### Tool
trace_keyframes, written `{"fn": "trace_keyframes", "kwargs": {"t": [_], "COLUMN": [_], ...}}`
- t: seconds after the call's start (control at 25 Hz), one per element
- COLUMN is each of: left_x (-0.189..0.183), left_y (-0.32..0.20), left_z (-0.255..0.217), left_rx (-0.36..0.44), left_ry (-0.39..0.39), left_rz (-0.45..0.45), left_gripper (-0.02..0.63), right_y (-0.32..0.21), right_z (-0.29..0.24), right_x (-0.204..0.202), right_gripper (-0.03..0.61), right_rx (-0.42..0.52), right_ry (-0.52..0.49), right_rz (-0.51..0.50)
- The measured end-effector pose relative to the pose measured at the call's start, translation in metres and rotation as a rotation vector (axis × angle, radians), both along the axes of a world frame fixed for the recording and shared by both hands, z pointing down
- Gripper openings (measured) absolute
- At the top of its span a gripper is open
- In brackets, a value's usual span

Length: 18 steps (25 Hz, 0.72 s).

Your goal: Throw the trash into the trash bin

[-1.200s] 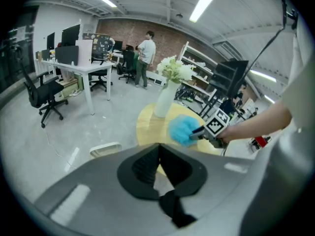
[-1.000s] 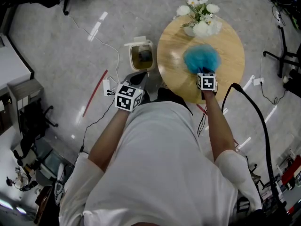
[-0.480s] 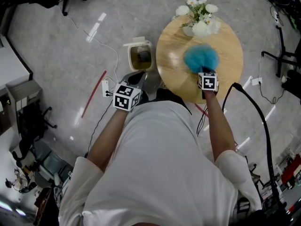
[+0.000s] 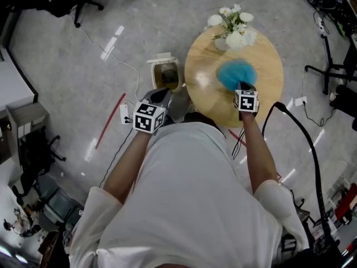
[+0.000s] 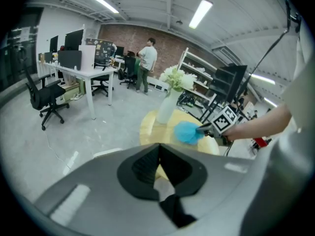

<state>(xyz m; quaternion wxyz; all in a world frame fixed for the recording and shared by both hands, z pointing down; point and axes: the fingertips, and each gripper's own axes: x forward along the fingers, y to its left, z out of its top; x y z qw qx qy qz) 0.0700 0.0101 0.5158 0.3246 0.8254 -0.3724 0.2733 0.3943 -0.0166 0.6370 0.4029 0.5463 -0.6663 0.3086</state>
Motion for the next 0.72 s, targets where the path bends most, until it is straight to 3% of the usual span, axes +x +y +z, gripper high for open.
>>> {"fn": "trace_keyframes", "kwargs": {"t": [0.72], "left_x": [-0.022], "left_y": [0.003], "left_z": [-0.014], "left_rx": [0.047], "left_ry": [0.031], "left_rz": [0.018], "left_gripper": [0.003], "right_y": [-0.012], "right_z": [-0.063], "right_x": [-0.017], "right_gripper": [0.003], "right_rx": [0.164], "right_ry": [0.037], "right_rz": [0.024]}}
